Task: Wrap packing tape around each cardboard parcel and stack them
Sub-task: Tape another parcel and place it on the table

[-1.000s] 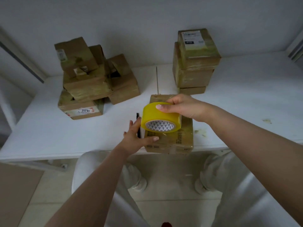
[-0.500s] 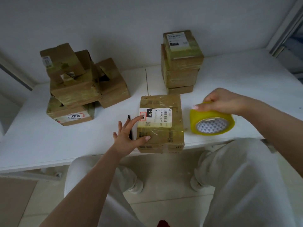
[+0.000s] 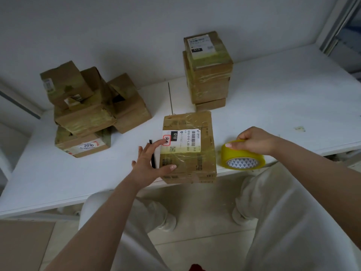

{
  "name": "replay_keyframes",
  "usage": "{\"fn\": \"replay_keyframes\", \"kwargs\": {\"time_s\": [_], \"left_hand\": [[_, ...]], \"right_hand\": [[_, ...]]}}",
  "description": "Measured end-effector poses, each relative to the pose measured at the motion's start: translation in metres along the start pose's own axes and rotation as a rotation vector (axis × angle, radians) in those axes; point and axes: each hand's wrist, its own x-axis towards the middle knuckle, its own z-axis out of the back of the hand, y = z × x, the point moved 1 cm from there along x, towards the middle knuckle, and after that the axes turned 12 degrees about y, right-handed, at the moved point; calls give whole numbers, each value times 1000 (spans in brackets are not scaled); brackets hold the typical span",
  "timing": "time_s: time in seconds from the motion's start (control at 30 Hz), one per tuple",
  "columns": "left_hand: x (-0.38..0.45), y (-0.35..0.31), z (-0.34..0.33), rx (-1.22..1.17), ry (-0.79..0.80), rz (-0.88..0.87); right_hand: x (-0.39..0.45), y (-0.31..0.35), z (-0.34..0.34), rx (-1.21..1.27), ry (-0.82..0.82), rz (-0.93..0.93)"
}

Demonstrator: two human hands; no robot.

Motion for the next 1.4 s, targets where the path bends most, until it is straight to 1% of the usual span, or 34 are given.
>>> {"fn": "replay_keyframes", "kwargs": {"time_s": [0.07,0.13,0.2,0.27,0.33,0.4,0.47,0.5,0.67,0.73,0.83,0.93,1.0,1.07,1.1,1.13,1.2,1.27,1.33,1.4], "left_hand": [[3,-10,2,152,-34,39],[5,-32,-4,311,-46,12],[6,-63,-17,375,-28,-57],[14,-89,-34,410,21,-78],[24,-105,-51,481,66,-12],[31,-110,-62,568,86,117],[35,-111,-68,598,85,212],[36,-112,-68,587,85,228],[34,-115,-67,544,88,220],[34,-113,-67,508,67,207],[31,-107,-60,418,7,159],[28,-98,-46,205,-72,96],[27,-91,-38,-63,-108,7],[23,-83,-33,-467,-78,-159],[19,-79,-32,-631,-46,-231],[14,-75,-31,-720,-16,-290],[7,-65,-31,-767,-16,-349],[3,-52,-25,-763,-26,-351],[2,-41,-12,-713,5,-342],[-1,-38,-2,-578,36,-294]], "right_hand": [[2,-1,-2,-2,-9,3],[3,-1,-4,-6,-24,8],[3,0,-5,-16,-37,5],[3,-1,-6,-28,-50,1],[4,-3,-6,-40,-62,0],[5,-3,-7,-49,-72,1],[6,-5,-8,-52,-84,1],[7,-7,-8,-48,-89,2],[10,-12,-7,-31,-96,16],[8,-11,-4,-21,-84,19],[-1,-2,5,105,-71,84],[-17,31,21,173,-77,195],[-27,63,32,143,-66,275],[-34,92,40,90,-47,352],[-36,103,42,55,-30,378],[-37,113,42,31,-8,395],[-35,126,39,42,43,418],[-30,132,31,74,91,434],[-23,140,18,97,120,446],[-16,151,4,110,122,445]]}}
